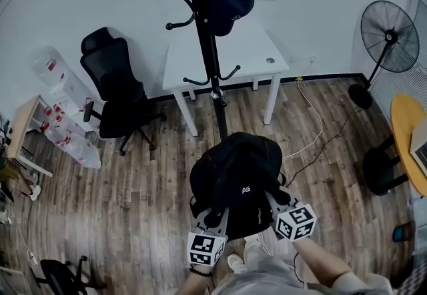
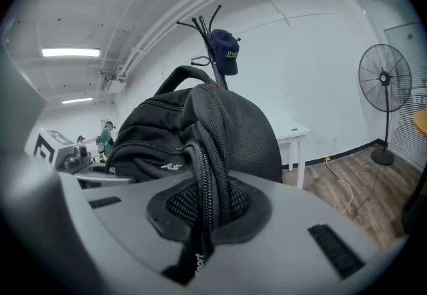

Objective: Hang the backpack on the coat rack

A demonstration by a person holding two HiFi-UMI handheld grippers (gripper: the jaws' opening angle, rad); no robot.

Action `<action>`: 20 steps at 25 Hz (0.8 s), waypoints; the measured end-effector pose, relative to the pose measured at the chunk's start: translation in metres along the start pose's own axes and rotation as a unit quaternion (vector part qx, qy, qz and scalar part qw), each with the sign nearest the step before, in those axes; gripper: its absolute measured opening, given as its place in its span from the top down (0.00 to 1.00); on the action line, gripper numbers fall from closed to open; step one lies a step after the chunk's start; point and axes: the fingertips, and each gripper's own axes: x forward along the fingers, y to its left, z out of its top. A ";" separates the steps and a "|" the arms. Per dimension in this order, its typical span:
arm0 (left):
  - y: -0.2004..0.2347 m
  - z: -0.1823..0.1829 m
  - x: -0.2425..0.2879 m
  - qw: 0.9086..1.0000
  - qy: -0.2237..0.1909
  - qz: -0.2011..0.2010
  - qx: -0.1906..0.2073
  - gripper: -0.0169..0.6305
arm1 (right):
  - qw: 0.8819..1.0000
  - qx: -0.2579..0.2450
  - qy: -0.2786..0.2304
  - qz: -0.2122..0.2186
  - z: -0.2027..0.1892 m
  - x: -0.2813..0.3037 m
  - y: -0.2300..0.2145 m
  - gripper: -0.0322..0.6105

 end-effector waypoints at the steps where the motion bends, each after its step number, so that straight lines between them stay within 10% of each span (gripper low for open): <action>1: 0.005 -0.001 0.009 1.000 0.003 0.003 -0.002 0.94 | 1.000 -0.002 0.004 0.002 0.001 0.009 -0.006 0.90; 20: 0.121 -0.018 0.159 0.997 0.020 0.061 -0.053 0.94 | 1.000 -0.005 0.024 0.013 -0.002 0.180 -0.096 0.90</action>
